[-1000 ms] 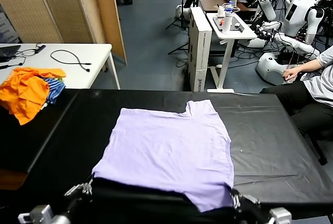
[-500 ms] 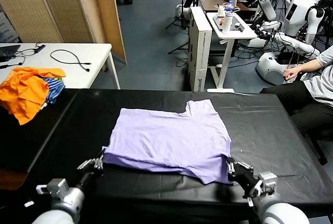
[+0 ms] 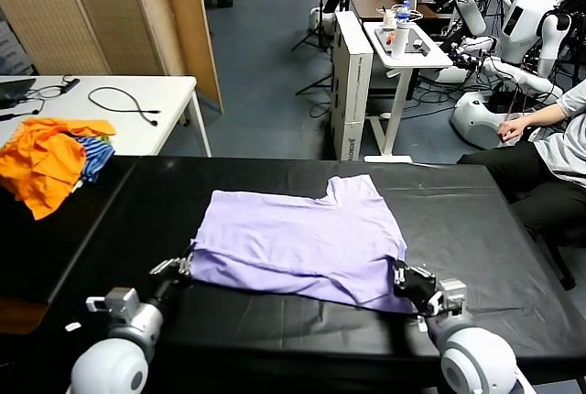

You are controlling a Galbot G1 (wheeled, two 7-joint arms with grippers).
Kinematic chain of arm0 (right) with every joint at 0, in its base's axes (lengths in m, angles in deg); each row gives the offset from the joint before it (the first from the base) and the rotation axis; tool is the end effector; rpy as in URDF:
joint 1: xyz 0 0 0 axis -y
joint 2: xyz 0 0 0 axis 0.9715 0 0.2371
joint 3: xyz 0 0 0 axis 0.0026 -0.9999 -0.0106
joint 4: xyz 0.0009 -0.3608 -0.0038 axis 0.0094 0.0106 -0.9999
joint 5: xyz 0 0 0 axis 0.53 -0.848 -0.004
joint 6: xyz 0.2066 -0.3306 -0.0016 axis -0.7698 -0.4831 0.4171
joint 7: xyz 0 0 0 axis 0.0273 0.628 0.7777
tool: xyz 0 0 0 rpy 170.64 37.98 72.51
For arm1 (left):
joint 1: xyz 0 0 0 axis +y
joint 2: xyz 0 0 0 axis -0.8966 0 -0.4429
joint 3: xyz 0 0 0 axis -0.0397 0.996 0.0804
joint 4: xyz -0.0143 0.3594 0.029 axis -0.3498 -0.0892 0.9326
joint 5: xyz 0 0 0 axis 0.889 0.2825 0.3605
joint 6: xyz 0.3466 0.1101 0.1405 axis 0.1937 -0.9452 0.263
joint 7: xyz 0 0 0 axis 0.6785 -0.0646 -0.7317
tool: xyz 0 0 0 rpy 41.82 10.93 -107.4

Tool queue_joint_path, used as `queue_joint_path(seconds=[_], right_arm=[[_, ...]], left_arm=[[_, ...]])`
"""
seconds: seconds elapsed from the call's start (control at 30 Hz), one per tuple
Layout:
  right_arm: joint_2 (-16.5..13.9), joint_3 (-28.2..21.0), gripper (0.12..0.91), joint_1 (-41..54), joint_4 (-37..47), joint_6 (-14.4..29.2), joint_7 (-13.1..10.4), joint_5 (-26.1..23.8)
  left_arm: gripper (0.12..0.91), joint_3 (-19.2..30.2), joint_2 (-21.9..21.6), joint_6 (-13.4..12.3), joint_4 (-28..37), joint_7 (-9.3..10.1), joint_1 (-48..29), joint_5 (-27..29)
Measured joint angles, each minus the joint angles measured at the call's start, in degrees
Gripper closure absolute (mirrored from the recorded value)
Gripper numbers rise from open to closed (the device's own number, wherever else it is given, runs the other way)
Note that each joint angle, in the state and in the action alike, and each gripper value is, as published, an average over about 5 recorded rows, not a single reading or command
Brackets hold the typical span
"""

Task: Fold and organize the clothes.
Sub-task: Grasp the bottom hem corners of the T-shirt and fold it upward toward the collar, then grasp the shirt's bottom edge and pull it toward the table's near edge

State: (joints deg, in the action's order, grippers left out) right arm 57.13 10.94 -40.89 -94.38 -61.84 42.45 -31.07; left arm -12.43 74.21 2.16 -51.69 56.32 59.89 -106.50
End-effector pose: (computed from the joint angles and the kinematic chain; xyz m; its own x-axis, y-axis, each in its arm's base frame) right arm 0.2262 -0.0592 -0.2474 -0.8696 -0.1751 0.4617 -0.1860 0.9823 0.0223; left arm 0.2003 0.0822 -0.2665 -0.9391 0.0897 0.3316 0.0400 0.9873 -0.1536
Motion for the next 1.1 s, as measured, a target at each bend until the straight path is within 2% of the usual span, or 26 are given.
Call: queue_joint_path(seconds=[0.4,0.8,0.93,1.03,1.1], right_arm=[[1.05,-3.62,0.886,7.11,6.09,-0.15,-1.61,-1.41],[1.76,-3.90,0.886,8.84,8.30,-0.45,-1.96,-1.93],[2.05,-3.55,0.886,8.47,8.13,-1.16,-1.31,-1.72],[1.84,-2.99,0.836,7.83,7.35,-1.93,0.15,-1.44],[1.49,-2.35,0.740,6.98,6.50,-2.21,1.31,-1.38]], left_arm=[[0.884,4.12,-2.09,0.08,4.83,0.49,-7.59,1.61],[0.884,5.77,-1.28,0.02,9.66,0.71,-11.46,3.18],[0.884,6.45,-1.14,0.05,11.13,0.77,-12.50,4.03],[0.884,6.86,-0.99,0.35,11.80,0.76,-12.88,4.21],[0.883,7.02,-0.93,0.56,11.91,0.69,-12.93,4.27]])
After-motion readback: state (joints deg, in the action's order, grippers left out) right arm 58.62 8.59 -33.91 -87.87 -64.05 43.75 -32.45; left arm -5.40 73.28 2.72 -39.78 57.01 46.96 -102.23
